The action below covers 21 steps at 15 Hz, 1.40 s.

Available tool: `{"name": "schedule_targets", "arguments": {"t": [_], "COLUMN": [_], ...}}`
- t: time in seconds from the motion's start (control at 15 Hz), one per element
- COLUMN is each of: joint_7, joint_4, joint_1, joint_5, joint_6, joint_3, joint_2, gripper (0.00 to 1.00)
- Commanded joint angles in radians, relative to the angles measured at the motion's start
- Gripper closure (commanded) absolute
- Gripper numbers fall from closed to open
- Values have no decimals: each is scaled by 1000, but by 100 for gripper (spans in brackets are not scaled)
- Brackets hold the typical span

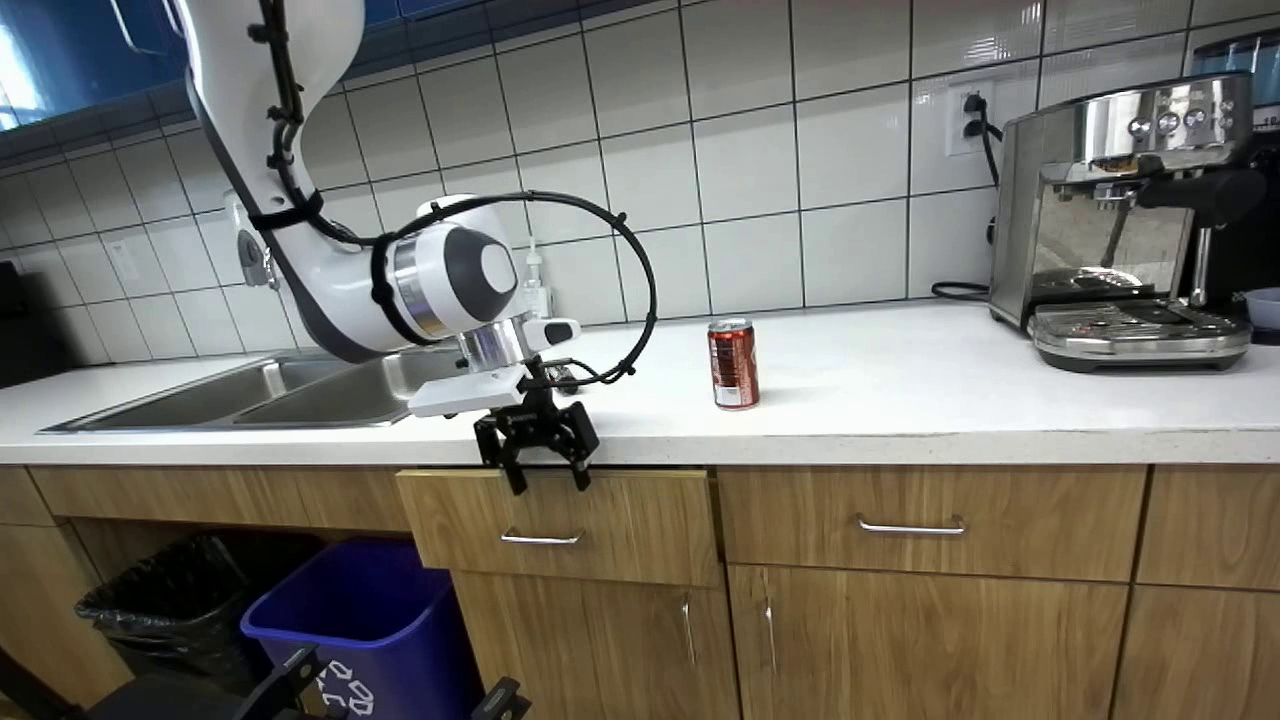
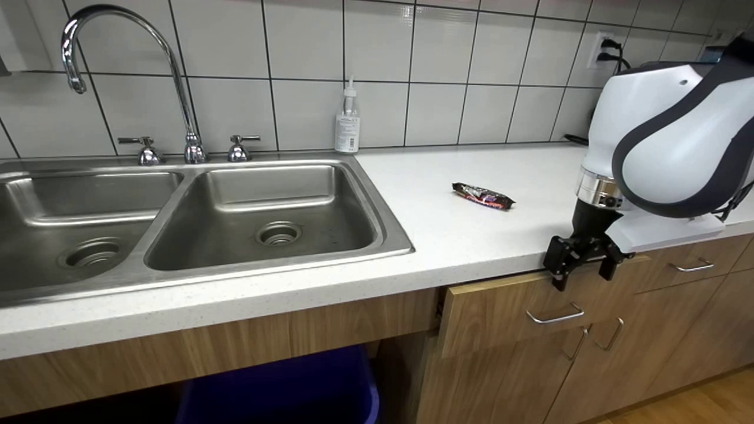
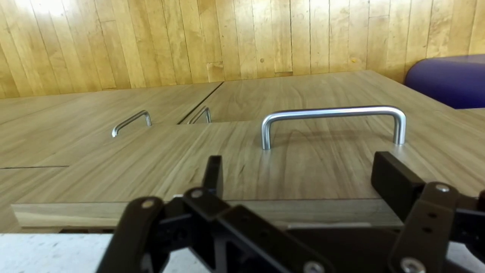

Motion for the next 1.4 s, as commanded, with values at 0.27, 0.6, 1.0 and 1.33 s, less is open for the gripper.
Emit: {"name": "schedule_targets", "arguments": {"t": [0.27,0.6,1.0,1.33], "joint_7": [-10,-8,-42,-21], "joint_4": [-29,-119,-277,-395], "joint_1": [-4,1,-19,-38], "joint_5": [54,57,77,64], "joint_6": [8,0,-67,-191], "joint_3": [-2,-11,13,41], "joint_2": [-34,-107,-282,-481], "gripper": [0,0,0,0]}}
